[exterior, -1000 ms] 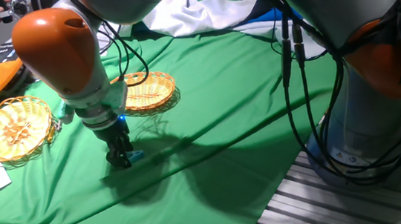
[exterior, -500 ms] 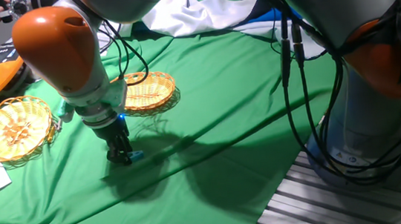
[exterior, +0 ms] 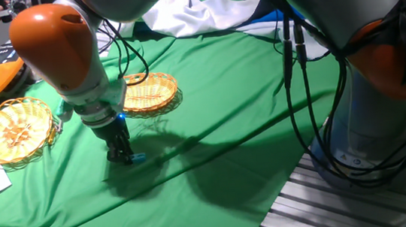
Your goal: Use a clamp
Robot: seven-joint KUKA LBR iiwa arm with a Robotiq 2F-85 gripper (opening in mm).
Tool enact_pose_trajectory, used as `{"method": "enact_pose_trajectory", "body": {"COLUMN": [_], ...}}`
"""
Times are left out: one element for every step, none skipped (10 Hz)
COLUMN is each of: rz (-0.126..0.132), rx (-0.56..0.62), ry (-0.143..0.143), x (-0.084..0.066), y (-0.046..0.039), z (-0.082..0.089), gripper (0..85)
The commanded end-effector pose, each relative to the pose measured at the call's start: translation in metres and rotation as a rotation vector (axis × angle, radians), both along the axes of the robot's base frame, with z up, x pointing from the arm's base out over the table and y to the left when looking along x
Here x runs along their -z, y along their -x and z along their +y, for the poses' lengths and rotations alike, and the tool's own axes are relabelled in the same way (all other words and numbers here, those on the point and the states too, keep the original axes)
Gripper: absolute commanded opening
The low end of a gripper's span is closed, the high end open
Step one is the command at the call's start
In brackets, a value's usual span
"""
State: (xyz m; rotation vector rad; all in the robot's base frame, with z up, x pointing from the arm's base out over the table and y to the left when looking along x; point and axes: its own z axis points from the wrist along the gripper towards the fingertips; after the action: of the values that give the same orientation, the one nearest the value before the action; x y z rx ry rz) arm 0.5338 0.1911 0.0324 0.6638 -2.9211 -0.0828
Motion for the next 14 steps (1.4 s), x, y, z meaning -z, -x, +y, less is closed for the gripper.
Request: {"method": "enact_pose_trajectory", "body": {"rz": [-0.002,-0.014,-0.051,-0.120,-0.137,-0.115,-0.111,-0.111,-0.102,-0.088,-0.079,-0.074,-0.060,-0.044], "rx": [0.000,0.000,0.001,0.003,0.003,0.003,0.002,0.006,0.030,0.046,0.073,0.091,0.124,0.178], "ry": [0.002,0.005,-0.006,-0.006,-0.010,-0.007,-0.006,-0.008,-0.006,-0.005,-0.015,-0.014,-0.015,-0.027], "x": [-0.005,-0.018,-0.032,-0.045,-0.057,-0.069,-0.078,-0.087,-0.095,-0.104,-0.110,-0.115,-0.119,-0.122], "y": [-0.0019,-0.0047,-0.0064,-0.0070,-0.0102,-0.0154,-0.0177,-0.0201,-0.0225,-0.0251,-0.0255,-0.0245,-0.0228,-0.0214], "z": [0.000,-0.001,-0.002,-0.005,-0.008,-0.012,-0.015,-0.018,-0.022,-0.025,-0.026,-0.024,-0.022,-0.021], "gripper": [0.0,0.0,0.0,0.0,0.0,0.0,0.0,0.0,0.0,0.0,0.0,0.0,0.0,0.0]}}
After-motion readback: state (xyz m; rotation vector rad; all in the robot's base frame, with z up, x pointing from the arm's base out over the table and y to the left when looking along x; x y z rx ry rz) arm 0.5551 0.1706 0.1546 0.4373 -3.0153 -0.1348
